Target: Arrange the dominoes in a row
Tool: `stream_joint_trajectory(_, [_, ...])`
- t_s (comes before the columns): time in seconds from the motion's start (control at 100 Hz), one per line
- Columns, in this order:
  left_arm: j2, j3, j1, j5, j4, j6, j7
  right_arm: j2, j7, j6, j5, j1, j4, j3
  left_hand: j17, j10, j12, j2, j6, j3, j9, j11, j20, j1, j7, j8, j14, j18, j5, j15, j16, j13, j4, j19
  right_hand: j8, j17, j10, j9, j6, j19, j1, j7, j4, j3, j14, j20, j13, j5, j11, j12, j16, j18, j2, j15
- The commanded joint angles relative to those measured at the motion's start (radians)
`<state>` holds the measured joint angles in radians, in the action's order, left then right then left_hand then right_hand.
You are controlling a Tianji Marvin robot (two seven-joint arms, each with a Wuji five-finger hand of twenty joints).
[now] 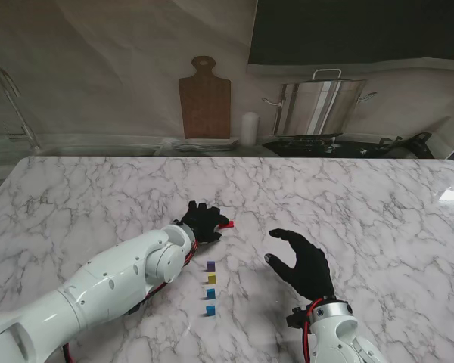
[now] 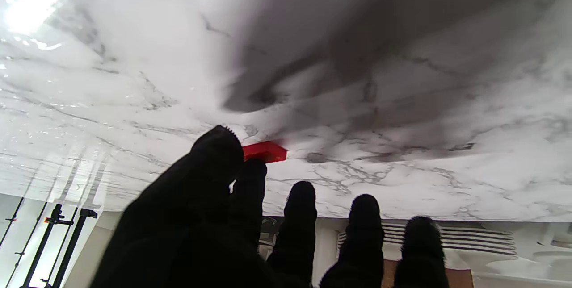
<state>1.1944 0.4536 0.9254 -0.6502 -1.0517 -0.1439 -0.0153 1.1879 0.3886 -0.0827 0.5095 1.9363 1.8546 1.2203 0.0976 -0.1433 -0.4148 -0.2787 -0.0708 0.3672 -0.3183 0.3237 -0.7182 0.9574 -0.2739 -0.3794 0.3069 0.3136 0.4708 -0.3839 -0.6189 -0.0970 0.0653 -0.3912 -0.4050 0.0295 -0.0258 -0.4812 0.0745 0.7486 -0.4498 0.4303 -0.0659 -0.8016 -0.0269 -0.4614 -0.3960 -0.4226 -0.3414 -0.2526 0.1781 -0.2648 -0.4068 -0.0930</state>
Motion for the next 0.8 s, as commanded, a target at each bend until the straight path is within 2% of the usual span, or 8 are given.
stream_joint_trajectory(0.0, [-0.007, 0.002, 0.006, -0.005, -0.008, -0.008, 0.021, 0.003, 0.001, -0.006, -0.002, 0.006, 0.006, 0.002, 0.017, -0.02, 0.012, 0.031, -0.019, -0.038, 0.043, -0.01, -0.032, 0.056, -0.112, -0.081, 0.013, -0.012, 0.087, 0.001, -0.006, 0.025, -0.015, 0.032, -0.014, 0.002, -0.002, -0.01, -0.008, 0.01, 0.004, 0.005, 0.021, -0.009, 0.001, -0.014, -0.002, -0.011, -0.014, -0.006, 0.009, 0.0, 0.009, -0.011])
stream_joint_trajectory(0.09, [-0.017, 0.015, 0.02, -0.016, -0.028, -0.015, 0.03, 0.004, 0.004, -0.006, -0.001, 0.007, 0.007, 0.002, 0.017, -0.023, 0.011, 0.025, -0.018, -0.061, 0.045, -0.012, -0.036, 0.082, -0.131, -0.106, 0.011, -0.013, 0.098, 0.002, -0.007, 0.033, -0.007, 0.038, -0.014, 0.002, -0.004, -0.01, -0.007, 0.011, 0.004, 0.005, 0.021, -0.008, 0.0, -0.014, -0.002, -0.011, -0.014, -0.006, 0.009, -0.001, 0.009, -0.011])
stream_joint_trajectory(0.27, [-0.053, 0.057, 0.063, -0.063, -0.086, -0.02, 0.066, 0.004, 0.007, -0.005, -0.001, 0.009, 0.009, 0.003, 0.017, -0.023, 0.01, 0.009, -0.006, -0.083, 0.043, -0.013, -0.042, 0.105, -0.165, -0.131, 0.011, -0.014, 0.116, 0.003, -0.007, 0.034, -0.004, 0.04, -0.014, 0.002, -0.002, -0.009, -0.008, 0.011, 0.004, 0.005, 0.022, -0.008, -0.001, -0.015, -0.003, -0.011, -0.013, -0.006, 0.01, -0.001, 0.01, -0.011])
stream_joint_trajectory(0.38, [-0.078, 0.102, 0.101, -0.103, -0.122, -0.014, 0.086, 0.004, 0.01, -0.004, 0.001, 0.01, 0.011, 0.001, 0.017, -0.023, 0.009, 0.001, 0.003, -0.11, 0.04, -0.015, -0.047, 0.125, -0.205, -0.158, 0.011, -0.015, 0.121, 0.004, -0.008, 0.034, -0.005, 0.041, -0.014, 0.002, -0.002, -0.009, -0.007, 0.01, 0.004, 0.005, 0.022, -0.008, 0.0, -0.014, -0.003, -0.011, -0.013, -0.006, 0.01, -0.002, 0.009, -0.011])
stream_joint_trajectory(0.42, [-0.087, 0.121, 0.116, -0.117, -0.137, -0.014, 0.097, 0.004, 0.011, -0.003, 0.002, 0.01, 0.011, 0.0, 0.016, -0.021, 0.009, 0.004, 0.011, -0.166, 0.04, -0.016, -0.055, 0.16, -0.249, -0.166, 0.011, -0.015, 0.117, 0.007, -0.009, 0.034, -0.017, 0.046, -0.014, 0.002, -0.003, -0.01, -0.007, 0.011, 0.004, 0.005, 0.022, -0.009, 0.0, -0.014, -0.003, -0.011, -0.014, -0.006, 0.01, -0.002, 0.008, -0.011])
stream_joint_trajectory(0.58, [-0.112, 0.206, 0.176, -0.172, -0.19, 0.0, 0.12, 0.004, 0.012, -0.003, 0.005, 0.009, 0.011, -0.005, 0.016, -0.017, 0.008, -0.004, 0.027, -0.184, 0.039, -0.016, -0.056, 0.177, -0.308, -0.204, 0.012, -0.016, 0.106, 0.01, -0.008, 0.035, -0.019, 0.049, -0.014, 0.002, -0.002, -0.009, -0.007, 0.011, 0.005, 0.005, 0.021, -0.008, 0.0, -0.015, -0.003, -0.011, -0.013, -0.006, 0.01, -0.001, 0.008, -0.011])
stream_joint_trajectory(0.75, [-0.12, 0.281, 0.227, -0.21, -0.24, 0.02, 0.112, 0.004, 0.013, -0.002, 0.007, 0.008, 0.012, -0.008, 0.015, -0.014, 0.006, 0.014, 0.039, -0.196, 0.036, -0.014, -0.061, 0.16, -0.313, -0.21, 0.012, -0.016, 0.021, 0.009, -0.01, 0.033, -0.024, 0.046, -0.014, 0.002, -0.004, -0.01, -0.007, 0.01, 0.005, 0.005, 0.022, -0.008, -0.001, -0.014, -0.004, -0.01, -0.014, -0.006, 0.01, -0.001, 0.008, -0.011])
stream_joint_trajectory(0.79, [-0.12, 0.288, 0.232, -0.214, -0.245, 0.024, 0.105, 0.004, 0.013, -0.002, 0.008, 0.008, 0.012, -0.008, 0.016, -0.012, 0.002, 0.018, 0.026, -0.116, 0.036, -0.01, -0.064, 0.099, -0.252, -0.198, 0.012, -0.015, 0.001, 0.006, -0.012, 0.032, -0.023, 0.039, -0.014, 0.002, -0.003, -0.009, -0.007, 0.011, 0.004, 0.005, 0.022, -0.008, -0.001, -0.015, -0.004, -0.01, -0.013, -0.006, 0.01, -0.002, 0.008, -0.011])
